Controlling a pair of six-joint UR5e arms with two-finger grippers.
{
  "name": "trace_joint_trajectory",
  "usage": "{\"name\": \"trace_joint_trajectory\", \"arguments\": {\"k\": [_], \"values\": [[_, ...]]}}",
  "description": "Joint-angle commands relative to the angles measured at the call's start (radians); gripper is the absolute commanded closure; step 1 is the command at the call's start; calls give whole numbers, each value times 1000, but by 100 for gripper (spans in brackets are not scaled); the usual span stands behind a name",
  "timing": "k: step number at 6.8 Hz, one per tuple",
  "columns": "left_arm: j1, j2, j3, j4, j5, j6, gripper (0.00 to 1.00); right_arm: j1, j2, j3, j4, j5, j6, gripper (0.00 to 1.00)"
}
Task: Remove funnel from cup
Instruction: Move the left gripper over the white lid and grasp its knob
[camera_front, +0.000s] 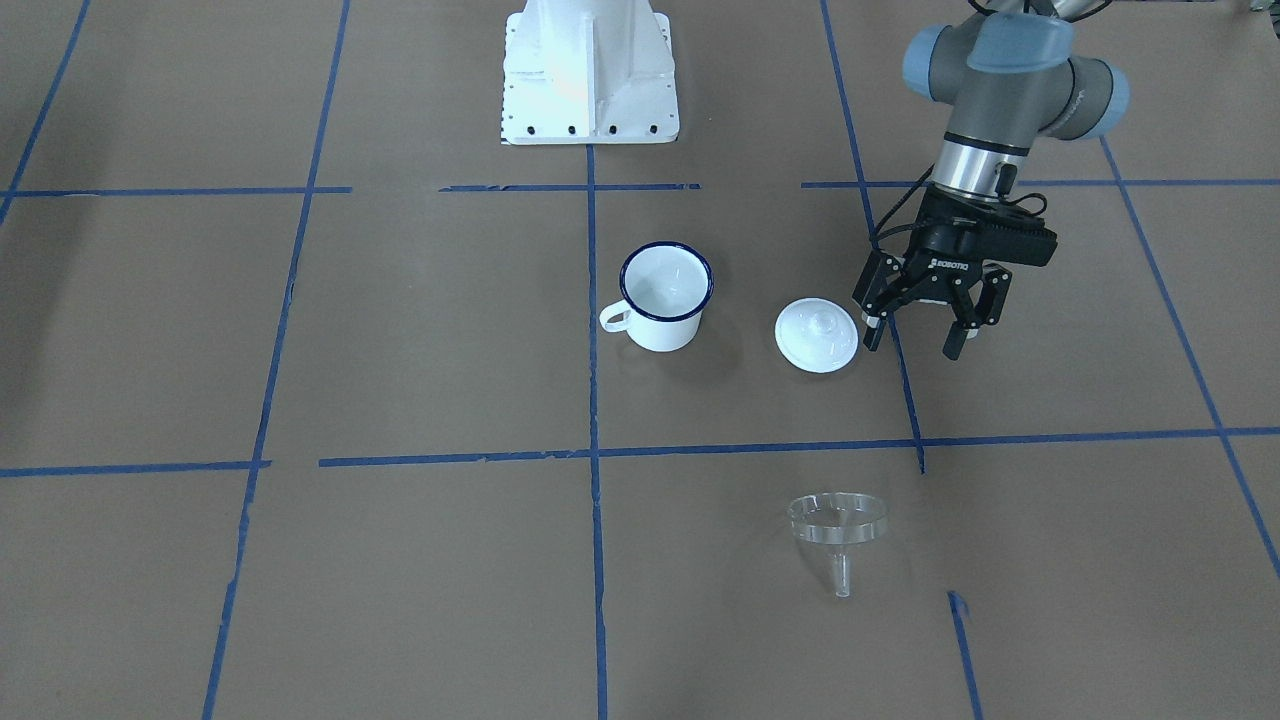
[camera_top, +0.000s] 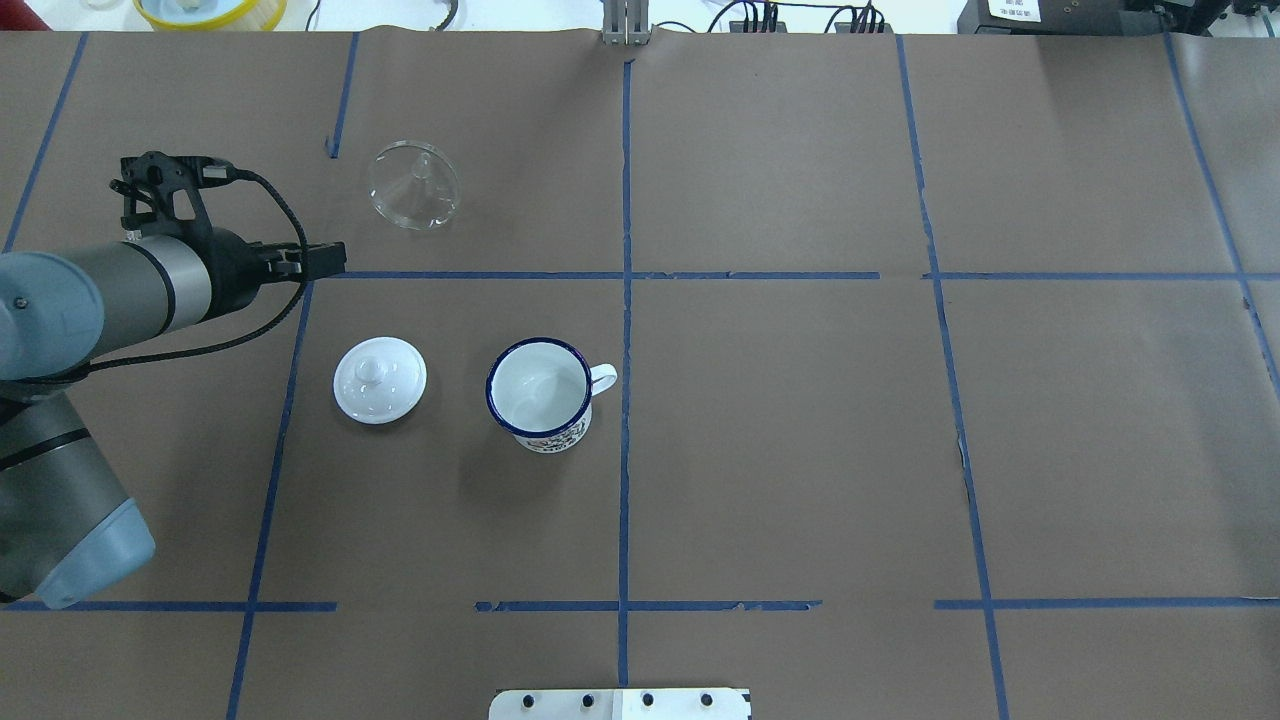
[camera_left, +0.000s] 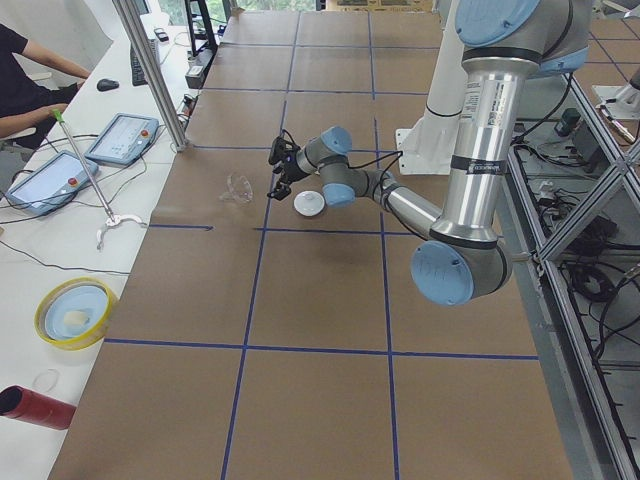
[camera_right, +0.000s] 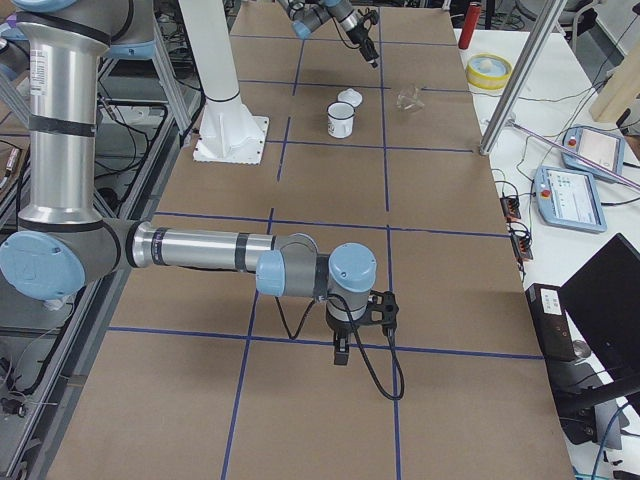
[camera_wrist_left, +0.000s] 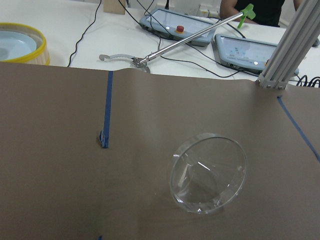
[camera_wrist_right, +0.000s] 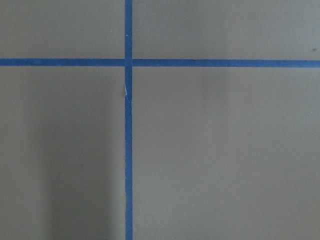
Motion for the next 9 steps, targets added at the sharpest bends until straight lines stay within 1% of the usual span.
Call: {"name": "trace_joint_trajectory", "arguments": {"k": [1,2,3,4,5,6,8,9], "values": [[11,-65,-6,243,-198,1,0,0,1,0,0,0,0,0],[11,-131,30,340,-261,2,0,0,1,0,0,0,0,0],[11,-174,40,403,-303,1,0,0,1,0,0,0,0,0],[13,-203,73,405,-307,-1,0,0,-1,0,0,0,0,0],[14,-238,131,399,-305,-1,0,0,1,0,0,0,0,0],[14,-240,156,384,-305,1,0,0,-1,0,0,0,0,0],[16,-229,180,346,-305,1,4,0,-1,0,0,0,0,0],[16,-226,175,349,-308,1,4,0,-1,0,0,0,0,0]]}}
